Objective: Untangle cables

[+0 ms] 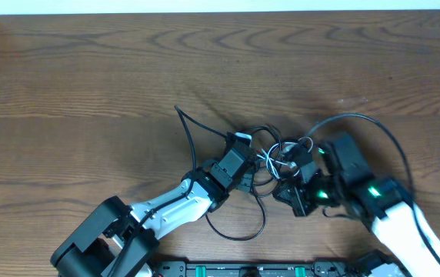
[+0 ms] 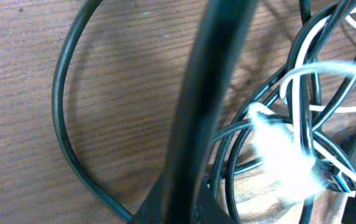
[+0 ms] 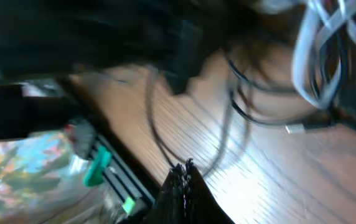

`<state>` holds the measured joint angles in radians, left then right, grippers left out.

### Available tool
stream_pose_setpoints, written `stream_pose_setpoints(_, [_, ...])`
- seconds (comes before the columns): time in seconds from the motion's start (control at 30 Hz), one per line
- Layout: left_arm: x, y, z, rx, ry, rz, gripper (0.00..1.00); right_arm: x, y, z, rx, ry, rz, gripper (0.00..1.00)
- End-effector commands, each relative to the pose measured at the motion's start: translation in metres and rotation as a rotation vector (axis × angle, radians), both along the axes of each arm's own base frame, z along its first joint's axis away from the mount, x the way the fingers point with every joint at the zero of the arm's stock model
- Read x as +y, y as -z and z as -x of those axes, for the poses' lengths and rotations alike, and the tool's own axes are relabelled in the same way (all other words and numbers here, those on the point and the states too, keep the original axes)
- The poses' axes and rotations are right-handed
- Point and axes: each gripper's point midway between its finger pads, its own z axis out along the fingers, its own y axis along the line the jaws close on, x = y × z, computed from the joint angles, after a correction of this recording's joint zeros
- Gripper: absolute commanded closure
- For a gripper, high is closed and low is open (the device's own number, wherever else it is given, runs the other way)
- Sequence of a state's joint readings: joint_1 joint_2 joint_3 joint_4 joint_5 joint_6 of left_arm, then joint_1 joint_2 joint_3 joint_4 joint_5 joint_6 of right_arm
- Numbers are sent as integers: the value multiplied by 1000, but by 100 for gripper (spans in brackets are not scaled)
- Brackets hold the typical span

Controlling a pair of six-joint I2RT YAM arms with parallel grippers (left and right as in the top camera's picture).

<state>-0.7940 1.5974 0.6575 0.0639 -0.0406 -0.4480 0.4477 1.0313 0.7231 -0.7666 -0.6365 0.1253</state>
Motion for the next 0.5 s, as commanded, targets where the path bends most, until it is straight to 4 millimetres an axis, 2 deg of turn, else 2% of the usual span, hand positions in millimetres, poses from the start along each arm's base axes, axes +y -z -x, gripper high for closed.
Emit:
stream_pose_setpoints(0.0, [-1,-3,-6,-14,-19,2,92,-10,-36,-2,-183,53,-27,96])
stream_pose_setpoints(0.13, [-2,-4,-6,-18,-20,7,92,-32,-33,-12,-241,177,69,87])
stream_pose_setpoints(0.2, [-1,-4,-7,-9,-42,18,92,-42,-17,-21,-212,254,123,75])
stream_pose_setpoints(0.33, [6,-3,-11,17,-125,43,92,-36,10,-33,-103,347,110,67])
stream_pose_setpoints(0.47, [10,-1,-11,26,-139,38,92,-25,25,-49,-65,355,108,61])
